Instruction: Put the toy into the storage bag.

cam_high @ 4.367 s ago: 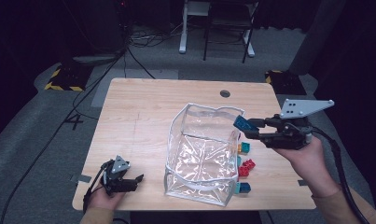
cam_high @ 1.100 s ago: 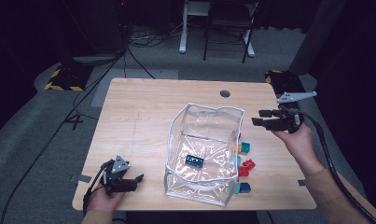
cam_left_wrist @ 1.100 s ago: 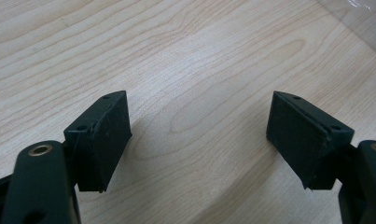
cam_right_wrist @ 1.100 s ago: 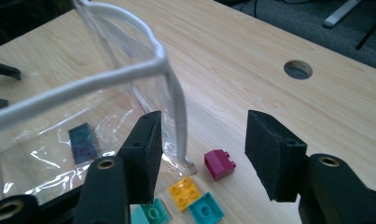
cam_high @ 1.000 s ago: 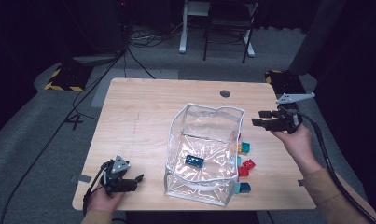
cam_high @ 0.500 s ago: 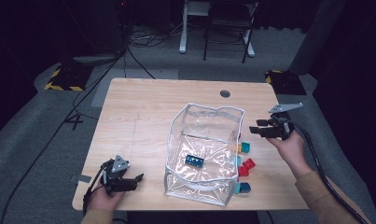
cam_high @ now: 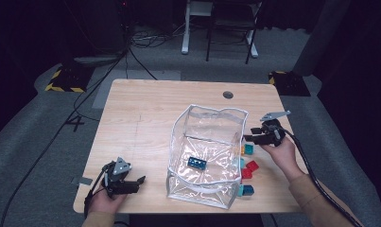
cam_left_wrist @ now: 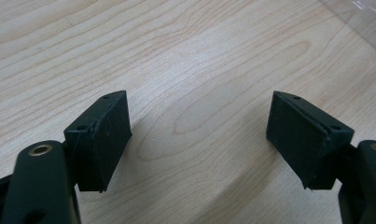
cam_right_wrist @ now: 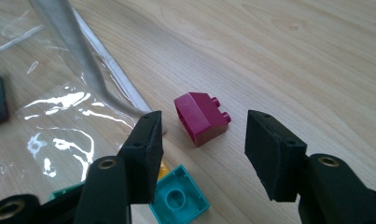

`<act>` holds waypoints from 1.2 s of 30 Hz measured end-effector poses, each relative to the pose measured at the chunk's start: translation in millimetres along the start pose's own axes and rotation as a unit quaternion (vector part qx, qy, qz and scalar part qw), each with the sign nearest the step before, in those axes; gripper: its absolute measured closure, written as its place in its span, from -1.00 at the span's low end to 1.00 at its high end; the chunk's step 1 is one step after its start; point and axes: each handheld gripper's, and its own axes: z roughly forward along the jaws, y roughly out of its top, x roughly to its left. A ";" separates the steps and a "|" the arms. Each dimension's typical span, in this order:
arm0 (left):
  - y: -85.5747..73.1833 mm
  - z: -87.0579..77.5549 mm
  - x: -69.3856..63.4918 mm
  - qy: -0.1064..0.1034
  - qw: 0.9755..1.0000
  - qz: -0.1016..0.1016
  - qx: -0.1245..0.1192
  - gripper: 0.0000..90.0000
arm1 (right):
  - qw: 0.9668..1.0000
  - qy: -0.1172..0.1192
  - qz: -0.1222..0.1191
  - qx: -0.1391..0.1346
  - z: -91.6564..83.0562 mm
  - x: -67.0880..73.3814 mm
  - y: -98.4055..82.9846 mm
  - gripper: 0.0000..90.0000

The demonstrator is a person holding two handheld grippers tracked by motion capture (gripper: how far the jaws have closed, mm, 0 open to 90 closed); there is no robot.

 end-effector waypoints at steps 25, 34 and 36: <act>0.0 0.0 0.0 0.001 1.000 0.000 0.000 -0.51 | 0.999 -0.015 0.019 0.021 34.6 -14.3 -7.1 0.08; 0.1 0.1 0.0 0.002 1.000 -0.002 0.000 -0.51 | 0.998 -0.044 0.048 0.012 22.3 -36.7 -11.0 0.09; 0.1 0.2 0.0 0.003 1.000 -0.002 0.000 -0.51 | 0.998 -0.033 0.056 0.006 21.3 -36.7 -10.8 0.07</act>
